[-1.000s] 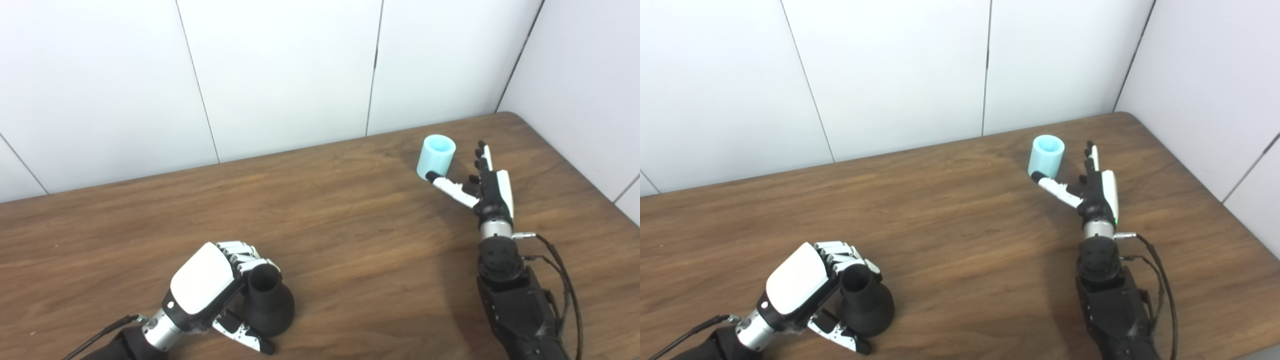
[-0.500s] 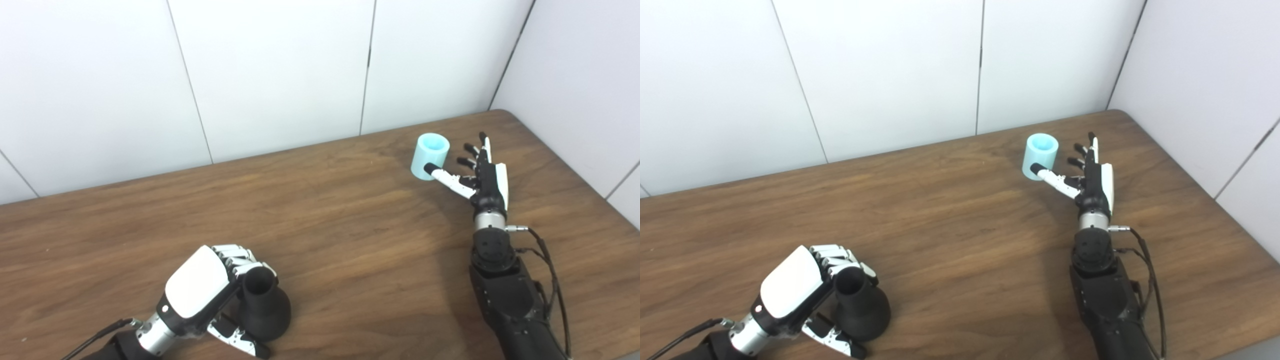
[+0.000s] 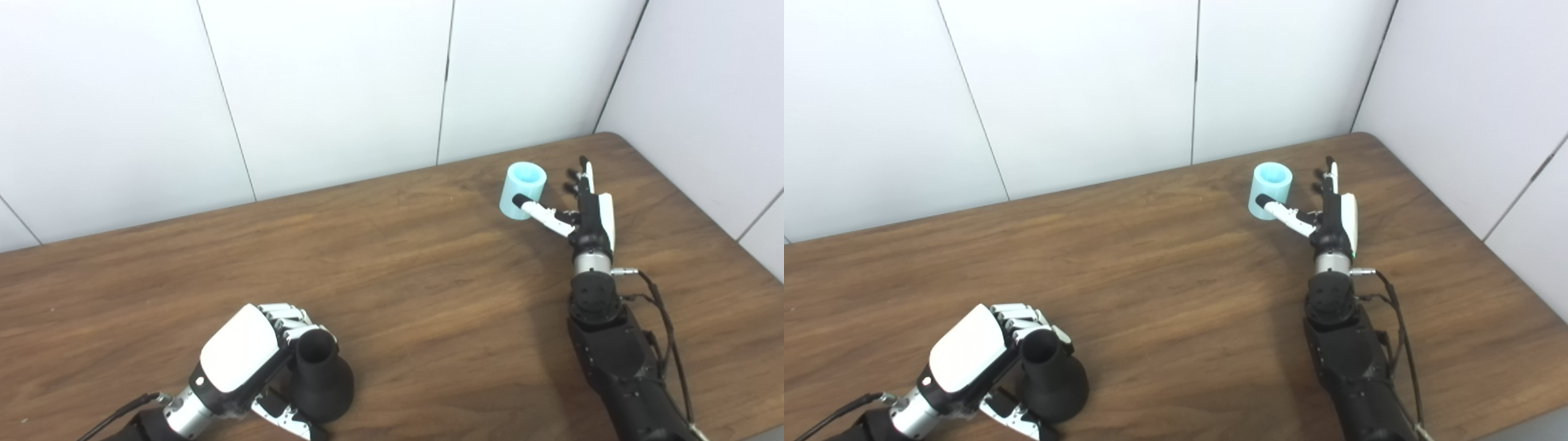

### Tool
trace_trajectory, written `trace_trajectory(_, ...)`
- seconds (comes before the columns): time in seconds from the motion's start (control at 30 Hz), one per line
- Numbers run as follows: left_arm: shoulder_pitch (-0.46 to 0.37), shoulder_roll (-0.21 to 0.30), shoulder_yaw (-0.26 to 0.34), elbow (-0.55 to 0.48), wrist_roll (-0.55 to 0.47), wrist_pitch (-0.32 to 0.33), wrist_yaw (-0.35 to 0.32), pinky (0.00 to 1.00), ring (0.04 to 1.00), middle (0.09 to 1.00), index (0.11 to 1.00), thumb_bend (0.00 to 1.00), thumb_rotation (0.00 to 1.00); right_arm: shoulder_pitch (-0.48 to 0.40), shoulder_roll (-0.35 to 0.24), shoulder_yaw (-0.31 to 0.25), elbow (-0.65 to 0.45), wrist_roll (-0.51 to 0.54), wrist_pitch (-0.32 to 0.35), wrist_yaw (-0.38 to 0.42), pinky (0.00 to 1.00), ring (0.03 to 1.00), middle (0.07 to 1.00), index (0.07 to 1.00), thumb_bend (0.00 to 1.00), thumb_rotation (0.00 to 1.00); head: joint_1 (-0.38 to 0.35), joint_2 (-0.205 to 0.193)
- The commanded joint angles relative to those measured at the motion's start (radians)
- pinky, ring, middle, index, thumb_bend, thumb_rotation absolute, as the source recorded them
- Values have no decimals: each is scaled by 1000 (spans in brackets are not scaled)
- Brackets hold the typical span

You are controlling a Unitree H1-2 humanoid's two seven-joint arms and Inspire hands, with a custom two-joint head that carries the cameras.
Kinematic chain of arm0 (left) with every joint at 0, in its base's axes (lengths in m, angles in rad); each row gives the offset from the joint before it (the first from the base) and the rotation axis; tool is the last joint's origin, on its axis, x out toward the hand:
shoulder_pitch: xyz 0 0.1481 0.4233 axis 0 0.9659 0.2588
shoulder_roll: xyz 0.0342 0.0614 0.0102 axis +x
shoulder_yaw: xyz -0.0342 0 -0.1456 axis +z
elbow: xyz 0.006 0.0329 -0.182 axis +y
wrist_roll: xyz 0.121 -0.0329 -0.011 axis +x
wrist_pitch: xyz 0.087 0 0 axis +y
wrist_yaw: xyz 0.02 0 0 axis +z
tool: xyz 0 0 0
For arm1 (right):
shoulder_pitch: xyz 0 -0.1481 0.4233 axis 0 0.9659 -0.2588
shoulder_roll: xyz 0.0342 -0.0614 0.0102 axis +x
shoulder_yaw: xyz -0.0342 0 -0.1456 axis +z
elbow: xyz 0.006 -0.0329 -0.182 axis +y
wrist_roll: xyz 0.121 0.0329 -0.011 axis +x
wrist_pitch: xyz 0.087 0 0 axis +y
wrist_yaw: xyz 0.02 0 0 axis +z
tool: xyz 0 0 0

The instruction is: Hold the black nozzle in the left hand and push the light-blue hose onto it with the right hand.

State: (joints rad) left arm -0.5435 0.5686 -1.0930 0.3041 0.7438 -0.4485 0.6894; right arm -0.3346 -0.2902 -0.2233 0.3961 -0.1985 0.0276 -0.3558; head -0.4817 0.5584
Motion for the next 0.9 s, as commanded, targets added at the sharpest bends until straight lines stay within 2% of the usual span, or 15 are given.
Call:
trace_trajectory(0.0, 221, -19, -83, 46, -62, -21, 18, 453, 518, 493, 475, 522, 0, -51, -13, 42, 4, -20, -4, 38, 830, 939, 982, 985, 1000, 466, 1, 1)
trace_trajectory(0.1, 224, -17, -82, 43, -56, -21, 23, 449, 513, 492, 475, 522, 0, -60, -17, 51, 9, -13, -6, 44, 892, 974, 999, 987, 1000, 453, 2, 3)
trace_trajectory(0.23, 229, -12, -79, 35, -63, -21, 9, 451, 515, 493, 474, 522, 0, -76, -23, 61, 36, -18, -20, 40, 852, 944, 978, 992, 1000, 481, 3, 4)
trace_trajectory(0.3, 231, -10, -78, 33, -62, -21, 9, 450, 515, 494, 472, 522, 0, -85, -19, 58, 45, -3, -28, 46, 862, 952, 988, 993, 1000, 504, 4, 5)
trace_trajectory(0.43, 236, -7, -72, 27, -53, -21, 11, 449, 513, 492, 476, 522, 0, -102, -21, 72, 62, -7, -36, 53, 925, 996, 1000, 1000, 1000, 467, 7, 7)
trace_trajectory(0.6, 249, -2, -61, 14, -59, -21, 0, 450, 515, 492, 475, 522, 0, -114, -23, 99, 50, -29, -6, 52, 767, 889, 940, 989, 1000, 487, 14, 7)
trace_trajectory(0.67, 255, -1, -53, 9, -57, -21, -6, 452, 515, 492, 475, 522, 0, -118, -25, 113, 50, -33, -3, 57, 806, 915, 963, 988, 1000, 478, 18, 7)
trace_trajectory(0.77, 266, 2, -40, -3, -58, -21, -18, 453, 516, 494, 473, 522, 0, -126, -29, 132, 61, -36, -9, 63, 754, 876, 936, 975, 1000, 484, 25, 8)
trace_trajectory(0.87, 276, 5, -25, -13, -51, -21, -25, 453, 518, 495, 472, 522, 0, -138, -34, 146, 78, -33, -12, 75, 759, 879, 934, 973, 1000, 479, 30, 10)
